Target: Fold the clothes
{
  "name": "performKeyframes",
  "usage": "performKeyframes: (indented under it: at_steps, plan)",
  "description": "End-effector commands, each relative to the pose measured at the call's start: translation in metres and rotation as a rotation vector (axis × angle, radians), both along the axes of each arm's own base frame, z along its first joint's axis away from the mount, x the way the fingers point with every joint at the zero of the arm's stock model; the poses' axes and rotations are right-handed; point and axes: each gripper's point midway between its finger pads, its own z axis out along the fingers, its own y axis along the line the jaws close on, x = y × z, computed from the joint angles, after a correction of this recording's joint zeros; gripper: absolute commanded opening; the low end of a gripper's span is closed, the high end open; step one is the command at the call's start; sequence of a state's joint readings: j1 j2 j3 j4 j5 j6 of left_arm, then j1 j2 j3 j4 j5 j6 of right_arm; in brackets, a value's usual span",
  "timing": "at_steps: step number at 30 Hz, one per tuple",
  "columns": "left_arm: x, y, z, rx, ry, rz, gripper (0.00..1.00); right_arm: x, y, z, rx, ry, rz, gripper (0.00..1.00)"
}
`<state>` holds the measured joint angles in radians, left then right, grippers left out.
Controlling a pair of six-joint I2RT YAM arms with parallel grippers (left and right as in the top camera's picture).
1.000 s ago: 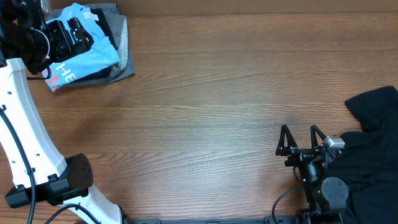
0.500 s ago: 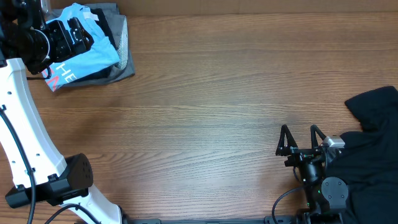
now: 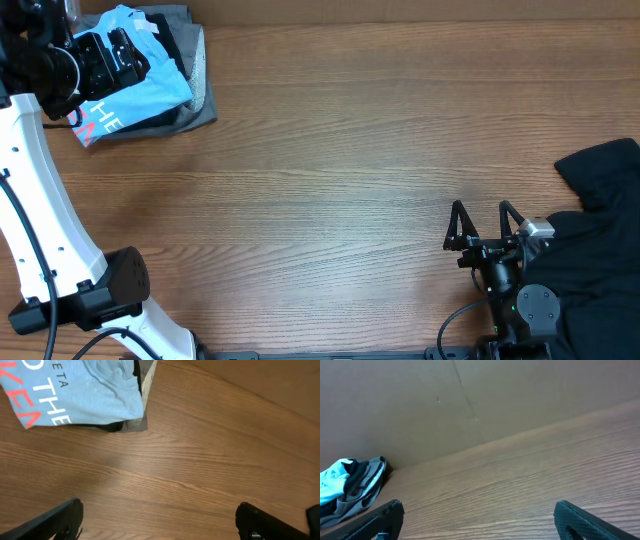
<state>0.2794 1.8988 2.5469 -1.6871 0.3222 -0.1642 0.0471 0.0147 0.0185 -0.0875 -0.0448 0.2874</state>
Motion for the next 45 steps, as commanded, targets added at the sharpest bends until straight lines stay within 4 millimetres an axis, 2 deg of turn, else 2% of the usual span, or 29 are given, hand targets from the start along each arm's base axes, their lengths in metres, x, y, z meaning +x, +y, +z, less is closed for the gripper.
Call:
performKeyframes:
  at_steps: [1, 5, 10, 14, 18, 26, 29, 33, 40, 45]
  plan:
    - [-0.019, -0.017, 0.024, -0.025, -0.052, 0.018, 1.00, 0.000, -0.001, -0.001, -0.003, -0.010, -0.004, 1.00]
    - [-0.044, -0.029, 0.028, 0.050, -0.051, 0.010, 1.00, 0.000, -0.001, -0.001, -0.003, -0.010, -0.004, 1.00]
    - [-0.070, -0.035, 0.018, 0.172, -0.059, 0.047, 1.00, 0.000, -0.001, -0.001, -0.003, -0.010, -0.004, 1.00]
    - [-0.092, -0.047, 0.003, 0.202, -0.105, 0.016, 1.00, 0.000, -0.001, -0.001, -0.003, -0.010, -0.004, 1.00]
    - [-0.125, -0.056, -0.015, 0.191, -0.163, 0.006, 1.00, 0.000, -0.001, -0.001, -0.003, -0.010, -0.004, 1.00]
    - [-0.185, -0.057, -0.050, 0.187, -0.357, 0.025, 1.00, 0.000, -0.001, -0.001, -0.003, -0.010, -0.004, 1.00]
    - [-0.200, -0.057, -0.060, 0.188, -0.433, 0.032, 1.00, 0.000, -0.001, -0.001, -0.003, -0.010, -0.004, 1.00]
    - [-0.203, -0.052, -0.066, 0.206, -0.511, 0.062, 1.00, 0.000, -0.001, -0.001, -0.003, -0.010, -0.004, 1.00]
    - [-0.182, -0.057, -0.072, 0.195, -0.679, 0.056, 1.00, 0.000, -0.001, -0.001, -0.003, -0.010, -0.004, 1.00]
    - [-0.175, -0.063, -0.084, 0.180, -0.795, 0.042, 1.00, 0.000, -0.001, -0.001, -0.003, -0.010, -0.004, 1.00]
